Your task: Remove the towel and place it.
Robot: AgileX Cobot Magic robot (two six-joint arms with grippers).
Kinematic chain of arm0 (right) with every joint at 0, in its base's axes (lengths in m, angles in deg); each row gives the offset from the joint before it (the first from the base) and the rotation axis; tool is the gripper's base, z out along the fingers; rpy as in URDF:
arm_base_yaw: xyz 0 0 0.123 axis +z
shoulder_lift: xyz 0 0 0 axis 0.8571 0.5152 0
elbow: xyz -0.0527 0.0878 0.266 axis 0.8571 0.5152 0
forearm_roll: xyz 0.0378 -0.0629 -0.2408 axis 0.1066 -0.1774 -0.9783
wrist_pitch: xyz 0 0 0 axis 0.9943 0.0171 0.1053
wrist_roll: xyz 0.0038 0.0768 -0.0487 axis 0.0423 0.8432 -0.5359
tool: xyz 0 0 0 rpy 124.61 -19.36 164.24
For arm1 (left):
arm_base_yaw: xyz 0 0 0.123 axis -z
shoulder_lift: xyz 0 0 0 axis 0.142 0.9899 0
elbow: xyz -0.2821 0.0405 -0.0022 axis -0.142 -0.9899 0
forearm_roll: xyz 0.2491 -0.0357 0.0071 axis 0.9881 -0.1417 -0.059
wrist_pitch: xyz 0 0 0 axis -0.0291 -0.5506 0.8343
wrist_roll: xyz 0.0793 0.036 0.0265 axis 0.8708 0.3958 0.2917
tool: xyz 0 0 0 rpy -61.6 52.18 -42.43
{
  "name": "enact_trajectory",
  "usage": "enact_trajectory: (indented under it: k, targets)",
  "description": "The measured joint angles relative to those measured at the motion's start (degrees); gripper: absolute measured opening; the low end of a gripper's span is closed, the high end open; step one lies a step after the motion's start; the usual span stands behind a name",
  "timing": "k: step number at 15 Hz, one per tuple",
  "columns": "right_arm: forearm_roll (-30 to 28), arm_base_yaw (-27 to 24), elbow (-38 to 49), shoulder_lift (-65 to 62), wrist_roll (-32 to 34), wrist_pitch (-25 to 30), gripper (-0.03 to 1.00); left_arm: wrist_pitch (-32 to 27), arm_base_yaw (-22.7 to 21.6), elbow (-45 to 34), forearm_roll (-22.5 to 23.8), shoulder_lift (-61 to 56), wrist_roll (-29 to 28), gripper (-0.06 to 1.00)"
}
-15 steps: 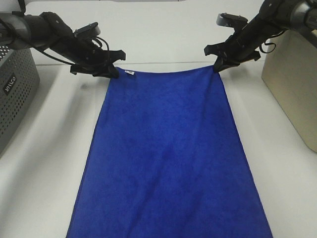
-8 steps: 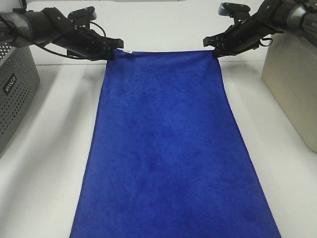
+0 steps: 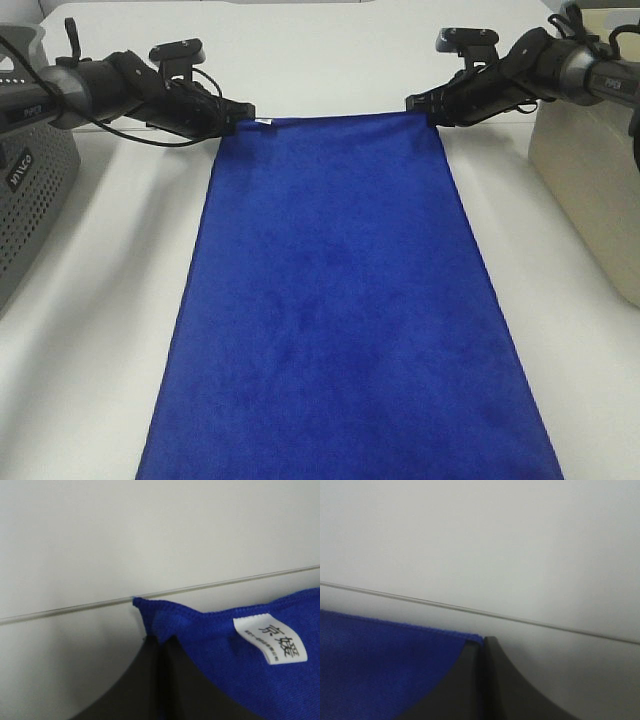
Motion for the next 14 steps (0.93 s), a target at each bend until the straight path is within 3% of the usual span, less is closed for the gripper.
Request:
enact_trajectory:
  k: [5,14]
  targets:
    - [1.03,0.23,0.00,0.74,-0.23,-4.81,0.02,2.64,0.29,0.80,0.00,1.03,0.97,0.00]
    - [1.09,0.34,0.00,0.74,-0.46,-6.07,0.02,6.02,0.46,1.09,-0.17,2.12,1.95,0.00]
